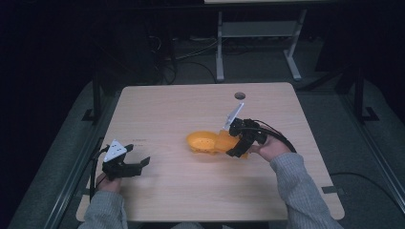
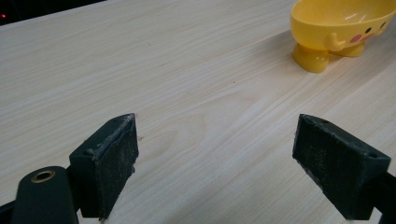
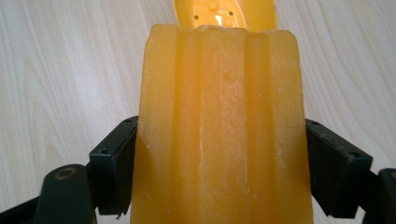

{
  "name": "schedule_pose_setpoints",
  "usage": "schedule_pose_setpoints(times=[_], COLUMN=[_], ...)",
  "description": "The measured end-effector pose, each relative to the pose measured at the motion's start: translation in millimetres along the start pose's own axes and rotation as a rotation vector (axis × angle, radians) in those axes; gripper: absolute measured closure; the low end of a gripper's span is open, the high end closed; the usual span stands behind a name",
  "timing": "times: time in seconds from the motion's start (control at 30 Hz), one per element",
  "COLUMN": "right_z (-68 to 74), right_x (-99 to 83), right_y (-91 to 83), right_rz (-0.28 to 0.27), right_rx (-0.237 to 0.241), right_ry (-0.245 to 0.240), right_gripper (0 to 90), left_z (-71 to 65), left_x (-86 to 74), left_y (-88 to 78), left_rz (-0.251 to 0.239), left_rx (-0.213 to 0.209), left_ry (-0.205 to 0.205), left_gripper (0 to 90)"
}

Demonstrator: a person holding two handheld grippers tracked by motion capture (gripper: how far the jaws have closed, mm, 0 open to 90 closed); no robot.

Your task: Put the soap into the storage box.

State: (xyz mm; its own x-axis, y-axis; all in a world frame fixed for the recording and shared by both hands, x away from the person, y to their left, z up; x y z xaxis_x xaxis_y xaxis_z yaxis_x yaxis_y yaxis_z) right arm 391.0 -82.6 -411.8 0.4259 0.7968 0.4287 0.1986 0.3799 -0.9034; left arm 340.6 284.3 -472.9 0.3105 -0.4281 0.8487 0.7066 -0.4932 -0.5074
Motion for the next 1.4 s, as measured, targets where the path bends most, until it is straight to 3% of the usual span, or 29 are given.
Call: schedule_pose_setpoints(times=[0.53, 0.9, 1.1, 1.4], right_z=[-1.6, -0.9, -1.7, 0.1], right_x=[38.1, 57.6, 66.9, 83.5], right_y=[1.6, 3.1, 2.7, 14.2], right_rz=[-0.005, -0.013, -0.006, -0.016], right_rx=[0.004, 0.025, 0.013, 0.049], right_ry=[-0.048, -0.072, -0.091, -0.103], right_gripper=[21.2, 21.2, 21.2, 21.2], left_z=[2.0, 2.8, 3.5, 2.5], left_x=[0.0, 0.0, 0.0, 0.2], left_y=[-1.6, -1.8, -2.0, -1.7], left_rz=[-0.005, -0.006, -0.009, -0.011], left_rx=[0.003, 0.004, 0.005, 0.001], left_ry=[-0.01, -0.005, -0.006, -0.01], left_gripper=[13.8, 13.8, 13.8, 13.8])
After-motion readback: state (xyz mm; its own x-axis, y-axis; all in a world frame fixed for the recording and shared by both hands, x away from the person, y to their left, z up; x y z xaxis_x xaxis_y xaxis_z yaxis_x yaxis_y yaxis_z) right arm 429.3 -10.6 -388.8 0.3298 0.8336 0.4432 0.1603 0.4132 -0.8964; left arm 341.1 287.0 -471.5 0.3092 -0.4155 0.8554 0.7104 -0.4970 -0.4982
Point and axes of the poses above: each handheld gripper's, and its own axes: y roughly forward along the jaws, x roughly out of its top, z roughly to its left, the point moved 5 cm from there along y, roughly forward along the jaws, and after that the axes turned 8 degrees about y, right-handed, at the moved point
